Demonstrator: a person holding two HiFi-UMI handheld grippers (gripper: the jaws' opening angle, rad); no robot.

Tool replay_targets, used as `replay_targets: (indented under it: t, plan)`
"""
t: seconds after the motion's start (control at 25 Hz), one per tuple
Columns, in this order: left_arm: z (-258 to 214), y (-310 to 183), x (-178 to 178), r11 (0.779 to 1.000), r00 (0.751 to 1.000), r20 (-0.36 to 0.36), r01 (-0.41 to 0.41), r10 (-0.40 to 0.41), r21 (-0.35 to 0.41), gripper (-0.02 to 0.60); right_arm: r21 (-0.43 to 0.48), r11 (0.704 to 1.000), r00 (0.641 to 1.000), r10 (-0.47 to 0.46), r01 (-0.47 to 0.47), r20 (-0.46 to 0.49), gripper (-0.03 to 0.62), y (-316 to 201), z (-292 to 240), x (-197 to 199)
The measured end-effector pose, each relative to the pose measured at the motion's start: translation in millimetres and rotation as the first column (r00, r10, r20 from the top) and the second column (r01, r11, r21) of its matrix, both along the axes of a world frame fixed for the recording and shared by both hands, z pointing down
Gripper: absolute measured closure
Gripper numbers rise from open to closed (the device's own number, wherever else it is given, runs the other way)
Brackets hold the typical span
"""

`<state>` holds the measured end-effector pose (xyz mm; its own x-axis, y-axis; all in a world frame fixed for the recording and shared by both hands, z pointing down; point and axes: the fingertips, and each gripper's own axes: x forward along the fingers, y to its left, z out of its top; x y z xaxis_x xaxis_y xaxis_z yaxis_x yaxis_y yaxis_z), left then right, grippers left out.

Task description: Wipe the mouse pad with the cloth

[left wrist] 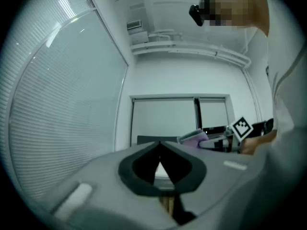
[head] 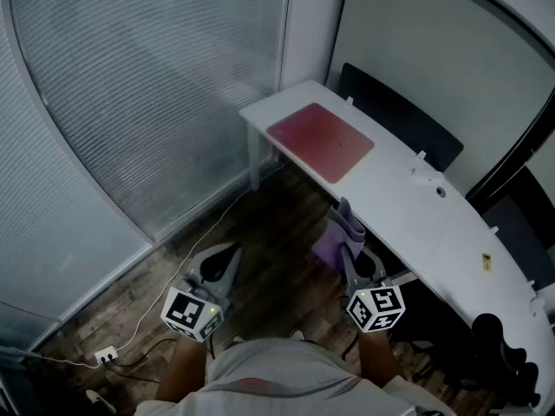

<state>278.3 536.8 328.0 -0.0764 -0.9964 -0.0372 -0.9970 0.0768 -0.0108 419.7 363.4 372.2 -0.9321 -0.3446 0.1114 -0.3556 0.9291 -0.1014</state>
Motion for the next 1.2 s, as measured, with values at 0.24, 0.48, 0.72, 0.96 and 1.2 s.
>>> replay_targets:
  t: [0.24, 0.48, 0.72, 0.96, 1.2]
  plan:
    - [0.7, -3.5, 1.5, 1.000, 1.000, 0.002, -0.004, 0.004, 0.002, 0.580, -0.001, 1.000, 1.000, -0.006, 0.006, -0.004, 0.546, -0.8, 1.6, -1.6]
    - [2.0, 2.2, -0.3, 1.000, 1.000, 0.006, -0.003, 0.003, 0.001, 0.580, -0.003, 1.000, 1.000, -0.011, 0.011, -0.006, 0.546, 4.5, 1.3, -4.0]
    - [7.6, 6.7, -1.7, 1.000, 1.000, -0.003, -0.018, 0.018, -0.011, 0.580, -0.026, 1.000, 0.999, 0.004, -0.003, 0.043, 0.546, 8.9, -0.2, -2.7]
    - [17.2, 22.0, -12.6, 0.999, 0.999, -0.038, -0.038, 0.037, -0.023, 0.580, -0.047, 0.999, 0.998, 0.015, -0.012, 0.057, 0.546, 25.0, 0.3, -8.5]
    - [29.2, 45.1, -35.4, 0.997, 0.996, -0.063, -0.070, 0.068, -0.027, 0.580, -0.057, 0.997, 0.998, 0.050, -0.048, 0.035, 0.546, 47.3, 6.6, -25.3]
